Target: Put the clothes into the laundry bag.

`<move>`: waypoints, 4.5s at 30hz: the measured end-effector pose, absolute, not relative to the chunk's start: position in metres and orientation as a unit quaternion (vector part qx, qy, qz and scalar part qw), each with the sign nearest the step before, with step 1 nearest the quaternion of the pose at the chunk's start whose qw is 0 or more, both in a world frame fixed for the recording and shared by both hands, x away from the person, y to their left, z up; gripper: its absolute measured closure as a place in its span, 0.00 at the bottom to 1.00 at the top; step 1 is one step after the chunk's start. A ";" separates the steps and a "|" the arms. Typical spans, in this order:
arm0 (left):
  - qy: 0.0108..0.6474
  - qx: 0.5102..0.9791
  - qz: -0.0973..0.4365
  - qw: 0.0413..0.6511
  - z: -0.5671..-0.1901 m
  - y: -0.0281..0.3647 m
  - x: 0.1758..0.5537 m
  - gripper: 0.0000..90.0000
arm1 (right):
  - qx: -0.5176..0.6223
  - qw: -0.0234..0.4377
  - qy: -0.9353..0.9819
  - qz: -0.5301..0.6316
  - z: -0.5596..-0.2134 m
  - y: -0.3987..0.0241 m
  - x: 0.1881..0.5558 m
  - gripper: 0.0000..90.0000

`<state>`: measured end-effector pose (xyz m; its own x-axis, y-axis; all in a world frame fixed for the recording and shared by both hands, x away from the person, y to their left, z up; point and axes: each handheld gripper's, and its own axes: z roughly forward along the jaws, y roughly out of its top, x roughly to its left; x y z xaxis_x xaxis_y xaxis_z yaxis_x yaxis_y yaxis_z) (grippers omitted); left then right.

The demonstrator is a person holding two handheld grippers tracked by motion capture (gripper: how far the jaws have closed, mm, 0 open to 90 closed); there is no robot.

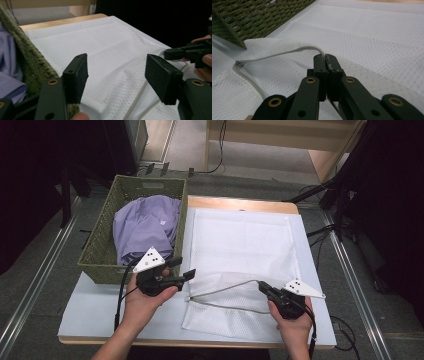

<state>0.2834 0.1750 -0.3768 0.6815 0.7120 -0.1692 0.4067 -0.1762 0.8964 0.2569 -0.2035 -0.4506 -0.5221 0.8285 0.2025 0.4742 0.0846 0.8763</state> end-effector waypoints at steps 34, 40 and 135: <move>0.431 0.739 0.164 0.491 -0.350 0.205 0.359 0.01 | 0.456 0.176 0.716 0.499 -0.452 -0.205 0.258 0.99; 0.437 0.731 0.177 0.493 -0.344 0.216 0.376 0.01 | 0.454 0.177 0.716 0.499 -0.452 -0.205 0.258 0.99; 0.576 0.775 0.141 0.221 -0.433 0.205 0.490 0.78 | 0.444 0.170 0.723 0.501 -0.456 -0.201 0.258 0.97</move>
